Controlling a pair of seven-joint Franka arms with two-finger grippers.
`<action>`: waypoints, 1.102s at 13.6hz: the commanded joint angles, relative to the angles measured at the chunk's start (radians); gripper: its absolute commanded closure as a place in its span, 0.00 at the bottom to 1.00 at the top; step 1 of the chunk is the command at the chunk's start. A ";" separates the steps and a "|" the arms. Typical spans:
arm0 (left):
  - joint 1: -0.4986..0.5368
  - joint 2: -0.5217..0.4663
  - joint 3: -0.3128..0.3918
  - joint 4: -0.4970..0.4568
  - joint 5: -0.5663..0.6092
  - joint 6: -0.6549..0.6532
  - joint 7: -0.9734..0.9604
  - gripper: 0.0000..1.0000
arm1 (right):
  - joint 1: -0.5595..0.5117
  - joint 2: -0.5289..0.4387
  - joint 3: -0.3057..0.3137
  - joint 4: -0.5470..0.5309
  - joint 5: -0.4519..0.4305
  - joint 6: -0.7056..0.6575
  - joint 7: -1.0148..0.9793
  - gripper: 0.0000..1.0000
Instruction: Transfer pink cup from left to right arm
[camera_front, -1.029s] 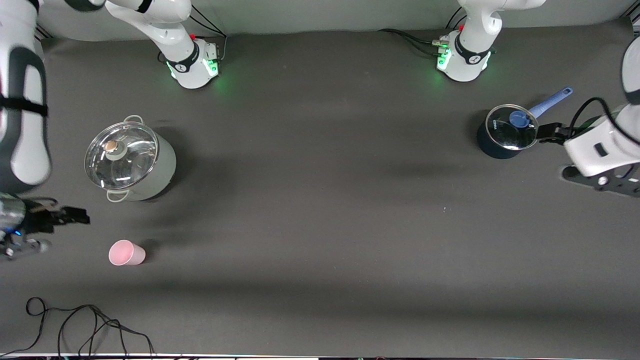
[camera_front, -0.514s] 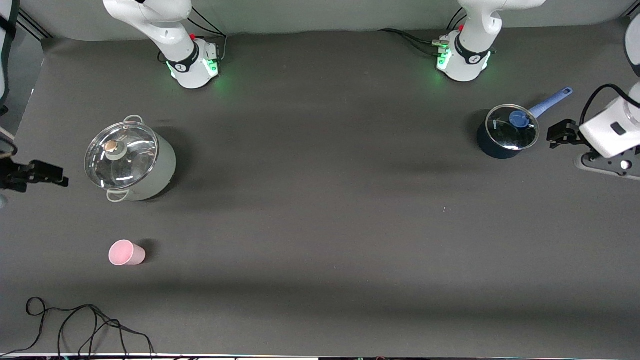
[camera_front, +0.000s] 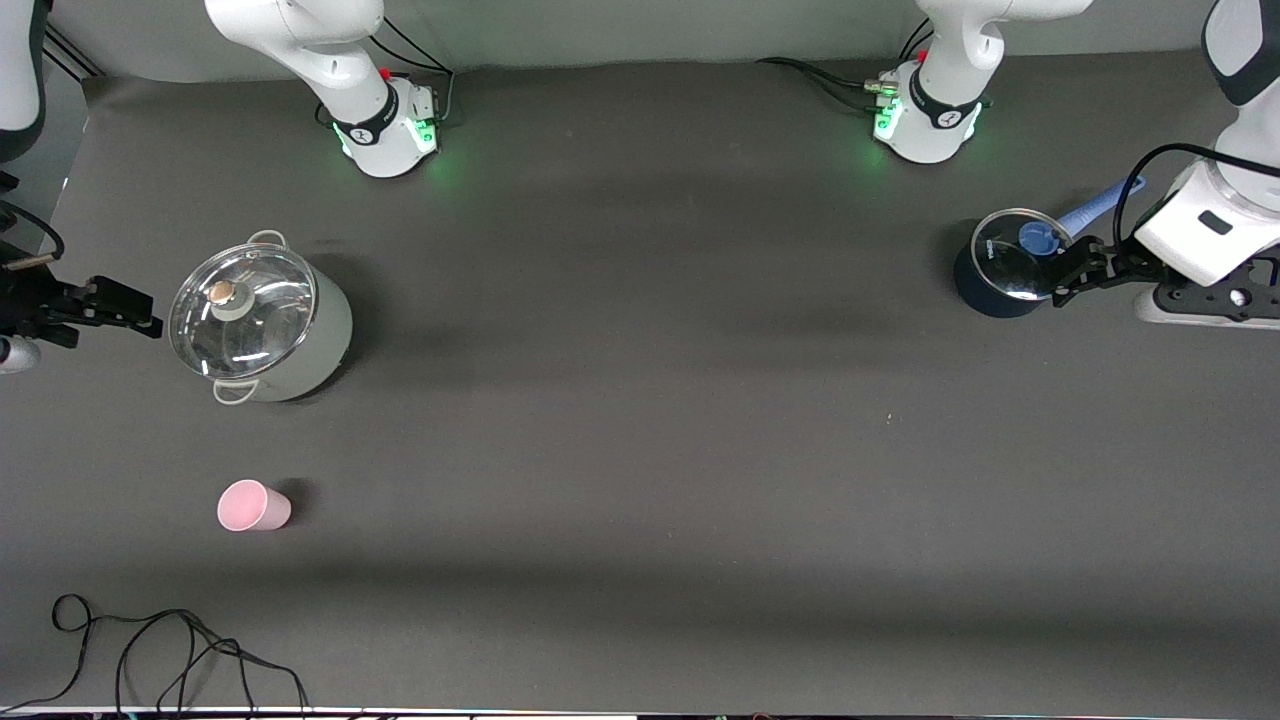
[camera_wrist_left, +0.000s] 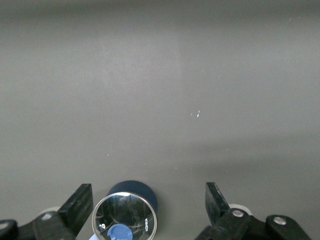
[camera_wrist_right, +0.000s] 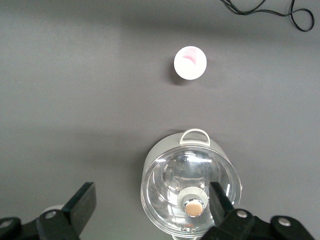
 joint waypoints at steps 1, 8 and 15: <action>-0.008 0.044 0.004 0.074 -0.009 -0.012 -0.027 0.00 | 0.004 -0.045 -0.005 -0.040 0.000 0.027 0.017 0.00; -0.002 0.064 0.004 0.074 -0.009 -0.049 -0.018 0.00 | 0.004 -0.085 -0.004 -0.059 0.017 0.027 0.104 0.00; 0.037 0.056 0.016 0.045 -0.012 -0.039 0.126 0.00 | -0.059 -0.085 0.045 -0.048 0.021 0.024 0.104 0.00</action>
